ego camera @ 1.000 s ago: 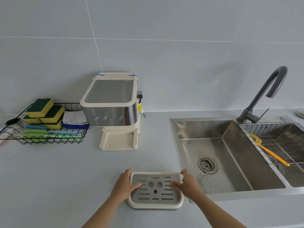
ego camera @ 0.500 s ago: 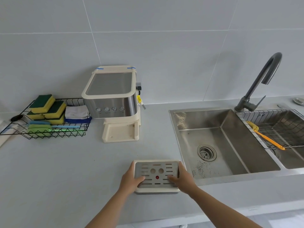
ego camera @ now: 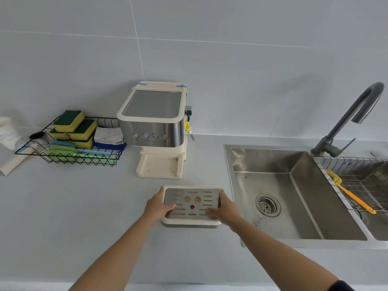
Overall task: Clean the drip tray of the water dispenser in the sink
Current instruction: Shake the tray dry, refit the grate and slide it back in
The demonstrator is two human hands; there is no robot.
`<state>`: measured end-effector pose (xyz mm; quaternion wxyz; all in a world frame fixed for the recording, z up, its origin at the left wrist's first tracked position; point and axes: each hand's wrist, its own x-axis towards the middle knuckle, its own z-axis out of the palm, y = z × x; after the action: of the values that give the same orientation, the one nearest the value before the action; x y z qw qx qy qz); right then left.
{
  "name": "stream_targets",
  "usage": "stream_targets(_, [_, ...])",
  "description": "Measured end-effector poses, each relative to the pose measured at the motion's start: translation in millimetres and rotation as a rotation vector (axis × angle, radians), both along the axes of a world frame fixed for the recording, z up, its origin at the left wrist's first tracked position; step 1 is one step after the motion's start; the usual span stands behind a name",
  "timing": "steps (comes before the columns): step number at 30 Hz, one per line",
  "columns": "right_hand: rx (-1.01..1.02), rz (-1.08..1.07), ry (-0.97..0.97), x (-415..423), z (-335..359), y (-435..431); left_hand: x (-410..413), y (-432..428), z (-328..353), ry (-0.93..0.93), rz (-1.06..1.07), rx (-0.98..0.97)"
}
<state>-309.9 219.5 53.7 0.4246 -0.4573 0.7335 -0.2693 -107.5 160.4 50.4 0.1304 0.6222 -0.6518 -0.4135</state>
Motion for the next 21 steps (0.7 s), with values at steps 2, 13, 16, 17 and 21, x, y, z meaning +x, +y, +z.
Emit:
stream_targets(2, [-0.017,0.009,0.008,6.3,5.0,-18.0,5.5,-13.9,8.7,-0.006,0.017,-0.017])
stream_targets(13, [-0.021,-0.001,0.055,55.0,3.8,-107.1,51.2,-102.7,14.2,-0.07,0.038,-0.015])
stream_targets(16, [-0.019,-0.009,0.085,65.9,0.5,-125.4,60.1,-125.2,9.8,-0.072,0.029,-0.003])
stream_targets(17, [-0.014,-0.013,0.088,69.0,-1.2,-131.1,62.4,-131.5,8.5,-0.077,0.023,-0.001])
stream_targets(21, [0.003,-0.023,0.085,77.0,-8.4,-148.0,67.8,-150.8,-1.7,-0.071,0.007,-0.012])
